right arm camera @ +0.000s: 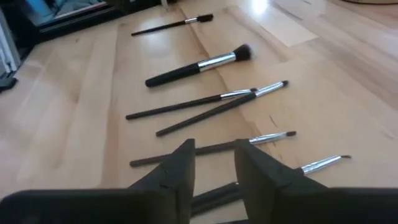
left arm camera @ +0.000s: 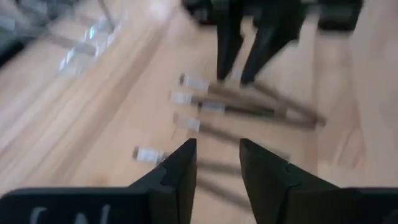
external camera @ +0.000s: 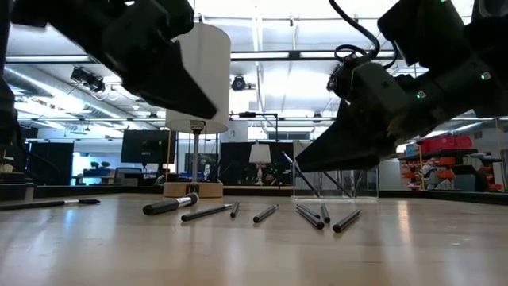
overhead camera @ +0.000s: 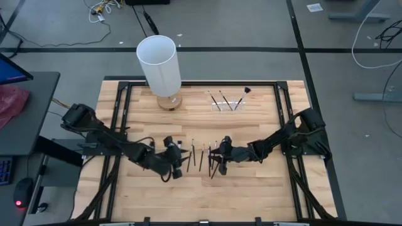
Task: Sort items
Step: Put the powder brush into the transparent organizer
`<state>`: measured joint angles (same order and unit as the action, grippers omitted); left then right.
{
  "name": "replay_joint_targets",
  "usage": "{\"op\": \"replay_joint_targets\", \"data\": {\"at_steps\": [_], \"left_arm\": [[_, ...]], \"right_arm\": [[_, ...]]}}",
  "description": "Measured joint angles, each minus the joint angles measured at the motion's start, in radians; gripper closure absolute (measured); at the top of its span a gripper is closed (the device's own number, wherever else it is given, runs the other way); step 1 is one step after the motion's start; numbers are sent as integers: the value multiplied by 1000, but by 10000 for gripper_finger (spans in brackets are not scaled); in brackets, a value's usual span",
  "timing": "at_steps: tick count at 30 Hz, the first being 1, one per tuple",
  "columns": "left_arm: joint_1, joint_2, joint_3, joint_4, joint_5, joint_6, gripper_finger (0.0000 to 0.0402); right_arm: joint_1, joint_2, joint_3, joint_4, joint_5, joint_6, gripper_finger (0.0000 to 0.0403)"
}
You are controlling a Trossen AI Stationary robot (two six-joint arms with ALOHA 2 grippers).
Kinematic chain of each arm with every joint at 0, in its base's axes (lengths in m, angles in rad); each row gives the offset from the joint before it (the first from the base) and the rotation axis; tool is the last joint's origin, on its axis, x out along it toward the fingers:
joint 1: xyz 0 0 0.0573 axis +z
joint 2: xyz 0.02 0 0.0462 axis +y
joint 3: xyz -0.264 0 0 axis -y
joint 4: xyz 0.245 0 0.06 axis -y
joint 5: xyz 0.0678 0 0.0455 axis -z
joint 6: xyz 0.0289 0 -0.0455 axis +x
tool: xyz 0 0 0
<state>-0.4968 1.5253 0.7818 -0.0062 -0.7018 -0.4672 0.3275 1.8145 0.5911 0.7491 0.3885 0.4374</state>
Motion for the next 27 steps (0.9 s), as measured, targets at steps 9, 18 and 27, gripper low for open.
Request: {"op": "replay_joint_targets", "data": {"at_steps": [9,18,27], "left_arm": [[-87,0,128,-504,18,-419,296],[-130,1,-64,-387,-13,-909,242],[-77,160,-181,46,-145,-856,139]], "right_arm": [[1,0,0,61,34,-78,186],[-3,0,-1,95,60,-170,125],[-24,0,-1,114,61,-188,128]]}}
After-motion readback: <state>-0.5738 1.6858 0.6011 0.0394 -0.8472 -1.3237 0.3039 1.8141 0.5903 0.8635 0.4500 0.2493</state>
